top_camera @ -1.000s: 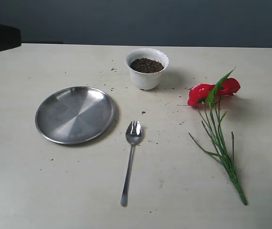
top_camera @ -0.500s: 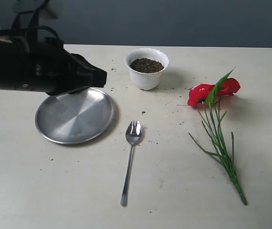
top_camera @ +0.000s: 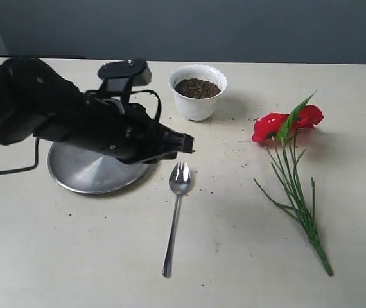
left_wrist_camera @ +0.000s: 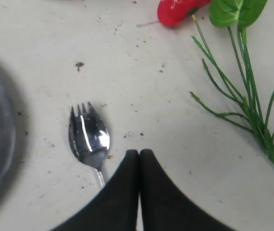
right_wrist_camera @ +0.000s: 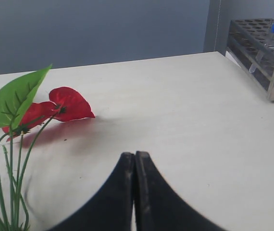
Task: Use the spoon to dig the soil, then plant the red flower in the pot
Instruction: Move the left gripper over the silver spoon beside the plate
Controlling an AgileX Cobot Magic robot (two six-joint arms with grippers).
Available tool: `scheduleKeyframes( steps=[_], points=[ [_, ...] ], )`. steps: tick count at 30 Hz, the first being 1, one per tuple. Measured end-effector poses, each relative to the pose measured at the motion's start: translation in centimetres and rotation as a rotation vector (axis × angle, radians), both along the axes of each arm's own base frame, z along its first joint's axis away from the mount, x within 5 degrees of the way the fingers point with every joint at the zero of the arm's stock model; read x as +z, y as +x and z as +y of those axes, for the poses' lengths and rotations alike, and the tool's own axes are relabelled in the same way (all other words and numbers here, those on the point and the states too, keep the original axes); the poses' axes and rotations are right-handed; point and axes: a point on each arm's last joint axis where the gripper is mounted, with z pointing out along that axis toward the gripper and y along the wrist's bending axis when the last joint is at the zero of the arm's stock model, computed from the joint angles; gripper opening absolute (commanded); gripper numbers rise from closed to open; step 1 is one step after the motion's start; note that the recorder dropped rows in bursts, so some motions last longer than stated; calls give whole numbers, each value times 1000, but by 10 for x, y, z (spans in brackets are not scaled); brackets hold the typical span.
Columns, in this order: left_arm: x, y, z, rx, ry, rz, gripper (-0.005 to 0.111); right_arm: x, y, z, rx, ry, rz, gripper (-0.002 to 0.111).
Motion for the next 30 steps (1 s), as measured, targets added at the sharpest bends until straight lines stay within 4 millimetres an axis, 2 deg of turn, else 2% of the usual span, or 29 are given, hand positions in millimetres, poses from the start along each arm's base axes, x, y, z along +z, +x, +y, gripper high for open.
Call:
scheduleKeyframes(
  steps=[6, 13, 21, 30],
  points=[
    [-11, -5, -17, 12, -2, 67, 1, 0, 0, 0, 0, 0, 0, -1],
    [-8, 1, -14, 51, 82, 102, 1, 0, 0, 0, 0, 0, 0, -1],
    [-15, -5, 1, 98, 261, 206, 1, 0, 0, 0, 0, 0, 0, -1],
    [-16, -4, 0, 112, 307, 298, 1, 0, 0, 0, 0, 0, 0, -1]
  ],
)
